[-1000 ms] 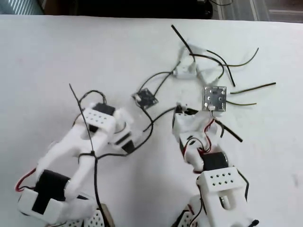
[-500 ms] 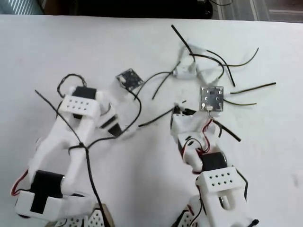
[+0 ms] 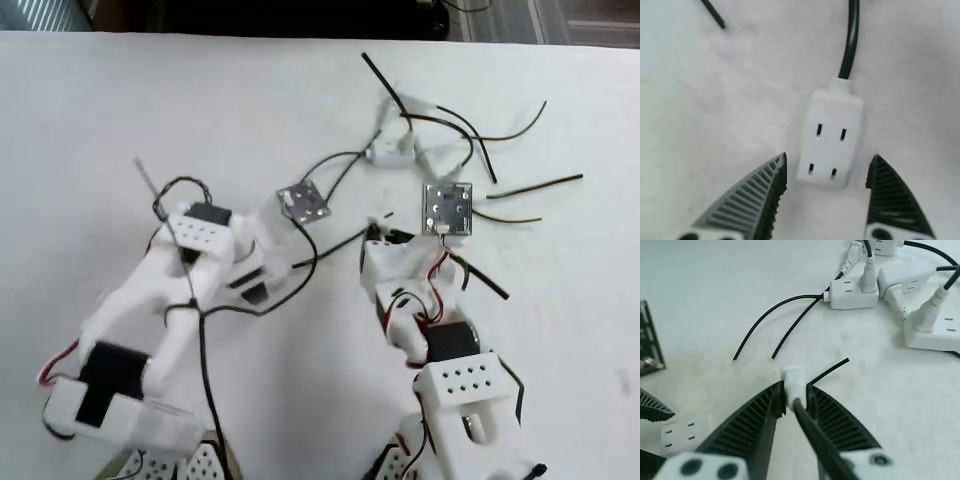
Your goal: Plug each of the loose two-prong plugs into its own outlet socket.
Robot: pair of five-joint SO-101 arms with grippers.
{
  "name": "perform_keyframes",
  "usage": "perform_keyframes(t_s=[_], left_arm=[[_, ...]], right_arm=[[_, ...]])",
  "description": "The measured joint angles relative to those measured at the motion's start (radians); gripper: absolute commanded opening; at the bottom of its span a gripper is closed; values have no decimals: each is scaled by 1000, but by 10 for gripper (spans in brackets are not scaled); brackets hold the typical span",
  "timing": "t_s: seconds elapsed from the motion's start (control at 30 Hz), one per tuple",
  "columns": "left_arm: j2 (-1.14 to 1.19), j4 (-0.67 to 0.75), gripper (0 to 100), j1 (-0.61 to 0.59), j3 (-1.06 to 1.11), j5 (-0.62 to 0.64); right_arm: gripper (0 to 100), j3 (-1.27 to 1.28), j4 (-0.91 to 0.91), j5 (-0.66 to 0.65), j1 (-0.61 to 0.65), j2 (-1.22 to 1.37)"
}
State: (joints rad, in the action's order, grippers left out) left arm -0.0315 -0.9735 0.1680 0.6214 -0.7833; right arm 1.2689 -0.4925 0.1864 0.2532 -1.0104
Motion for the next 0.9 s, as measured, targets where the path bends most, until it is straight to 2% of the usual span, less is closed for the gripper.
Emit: perform_keyframes(t_s=[0.13,0.27,0.37,0.53,0.67,0.9], left_arm=[[123,-35,142,3,-106,6],[201,-110,133,11,-216,78],[209,-158,172,37,-261,150],[213,-239,316,103,-315,298],[213,-301,316,101,-364,351],[213,-460,281,54,-522,359]], right_arm=[[18,0,0,0,0,0],[18,0,0,0,0,0],[18,0,0,0,0,0],[18,0,0,0,0,0],[18,0,0,0,0,0],[18,0,-5,-31,0,0]])
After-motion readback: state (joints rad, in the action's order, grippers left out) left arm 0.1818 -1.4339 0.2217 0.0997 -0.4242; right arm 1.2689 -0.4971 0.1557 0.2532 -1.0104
